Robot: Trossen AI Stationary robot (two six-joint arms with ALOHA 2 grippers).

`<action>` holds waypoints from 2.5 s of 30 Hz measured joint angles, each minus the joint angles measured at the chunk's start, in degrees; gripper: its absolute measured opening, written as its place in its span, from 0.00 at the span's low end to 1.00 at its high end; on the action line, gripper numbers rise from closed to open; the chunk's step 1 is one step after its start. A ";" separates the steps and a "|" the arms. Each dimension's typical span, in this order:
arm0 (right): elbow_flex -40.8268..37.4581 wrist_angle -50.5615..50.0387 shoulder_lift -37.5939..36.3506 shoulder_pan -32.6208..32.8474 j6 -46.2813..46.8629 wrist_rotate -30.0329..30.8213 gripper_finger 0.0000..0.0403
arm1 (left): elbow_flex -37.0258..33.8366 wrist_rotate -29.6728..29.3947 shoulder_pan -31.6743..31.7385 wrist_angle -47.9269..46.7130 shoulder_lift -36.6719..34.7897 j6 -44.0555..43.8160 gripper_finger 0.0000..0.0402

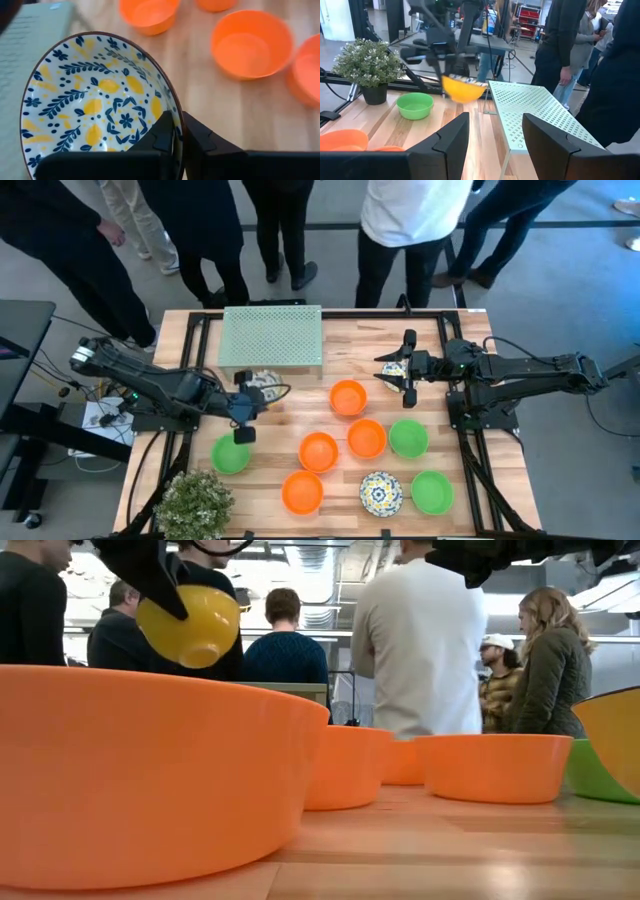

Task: Pick & Place Mini bowls
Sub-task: Put the white patterned bowl on the shelf, then put the orange bowl on the shelf

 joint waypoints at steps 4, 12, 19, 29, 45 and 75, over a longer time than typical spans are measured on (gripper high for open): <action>0.00 0.00 0.00 0.00 0.00 -0.01 0.45 | 3.05 -2.15 3.41 -5.83 0.00 0.05 0.05; 0.00 0.00 0.00 0.00 0.00 0.01 0.45 | 5.49 -3.17 13.43 -12.17 0.00 6.10 0.05; 0.00 0.00 0.00 0.00 0.00 0.01 0.45 | 5.50 -3.58 24.58 -15.39 0.00 10.24 0.05; -0.02 -0.28 0.00 0.00 0.00 0.01 0.45 | 5.50 0.58 35.88 -15.57 0.00 14.80 0.05; -0.02 -0.31 0.00 0.04 0.02 -0.01 0.45 | 3.73 2.70 41.42 -15.37 0.00 14.80 0.05; -0.02 -0.33 0.00 0.00 1.95 -0.01 0.45 | 1.56 -4.25 37.64 -13.29 0.00 15.75 0.36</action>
